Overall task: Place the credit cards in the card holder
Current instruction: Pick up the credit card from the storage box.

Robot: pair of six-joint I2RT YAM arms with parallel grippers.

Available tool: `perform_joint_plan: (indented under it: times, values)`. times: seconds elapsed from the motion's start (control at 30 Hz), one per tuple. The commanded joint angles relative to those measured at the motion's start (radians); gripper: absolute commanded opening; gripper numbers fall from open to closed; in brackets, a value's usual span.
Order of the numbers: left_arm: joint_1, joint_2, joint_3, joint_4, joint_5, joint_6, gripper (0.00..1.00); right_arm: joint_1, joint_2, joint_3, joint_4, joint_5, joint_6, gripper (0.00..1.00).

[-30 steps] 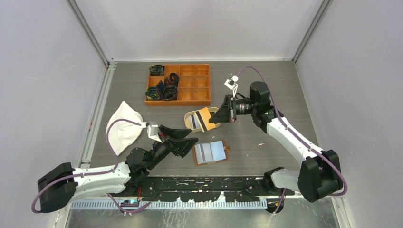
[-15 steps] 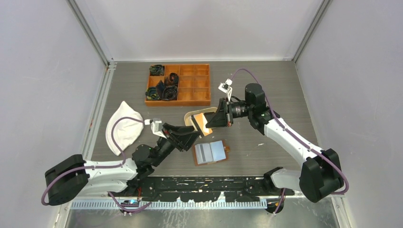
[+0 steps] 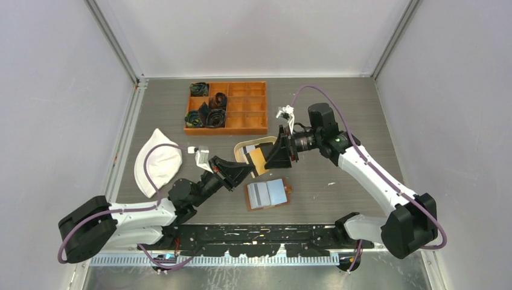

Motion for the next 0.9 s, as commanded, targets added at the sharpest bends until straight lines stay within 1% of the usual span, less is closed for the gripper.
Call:
perform_joint_plan:
  times: [0.0, 0.07, 0.13, 0.23, 0.43, 0.47, 0.5, 0.57, 0.6, 0.67, 0.7, 0.8, 0.83, 0.87]
  values:
    - [0.025, -0.091, 0.053, -0.233, 0.166, 0.041, 0.00, -0.005, -0.050, 0.051, -0.183, 0.011, -0.242, 0.53]
    - [0.029, -0.117, 0.074, -0.324, 0.206, 0.057, 0.00, -0.004, -0.050, 0.045, -0.182, -0.013, -0.252, 0.53]
    - [0.031, -0.129, 0.087, -0.359, 0.240, 0.065, 0.00, -0.002, -0.046, 0.040, -0.181, -0.028, -0.258, 0.52]
    - [0.033, -0.124, 0.102, -0.372, 0.282, 0.066, 0.00, 0.002, -0.045, 0.034, -0.176, -0.028, -0.264, 0.48]
    - [0.037, -0.065, 0.132, -0.354, 0.348, 0.059, 0.00, 0.008, -0.040, 0.030, -0.172, -0.044, -0.264, 0.35]
    - [0.036, -0.055, 0.136, -0.348, 0.352, 0.056, 0.00, 0.009, -0.041, 0.030, -0.172, -0.049, -0.265, 0.31]
    - [0.037, -0.044, 0.138, -0.339, 0.356, 0.053, 0.00, 0.009, -0.040, 0.030, -0.172, -0.052, -0.266, 0.25]
    - [0.039, -0.027, 0.141, -0.319, 0.358, 0.047, 0.00, 0.010, -0.040, 0.032, -0.182, -0.062, -0.279, 0.05]
    - [0.041, -0.021, 0.142, -0.315, 0.354, 0.042, 0.00, 0.010, -0.040, 0.036, -0.201, -0.065, -0.295, 0.01]
    - [0.048, -0.020, 0.137, -0.320, 0.335, 0.029, 0.01, 0.011, -0.043, 0.037, -0.228, -0.055, -0.312, 0.01]
    - [0.051, -0.031, 0.130, -0.333, 0.314, 0.022, 0.08, 0.010, -0.045, 0.030, -0.230, -0.034, -0.308, 0.01]
    - [0.053, -0.100, 0.099, -0.452, 0.208, -0.007, 0.42, 0.002, -0.040, -0.008, -0.190, 0.064, -0.223, 0.01]
    - [0.053, -0.129, 0.087, -0.519, 0.166, -0.023, 0.48, -0.006, -0.035, -0.036, -0.153, 0.099, -0.175, 0.01]
    - [0.053, -0.163, 0.079, -0.589, 0.129, -0.031, 0.51, -0.021, -0.029, -0.059, -0.126, 0.134, -0.134, 0.01]
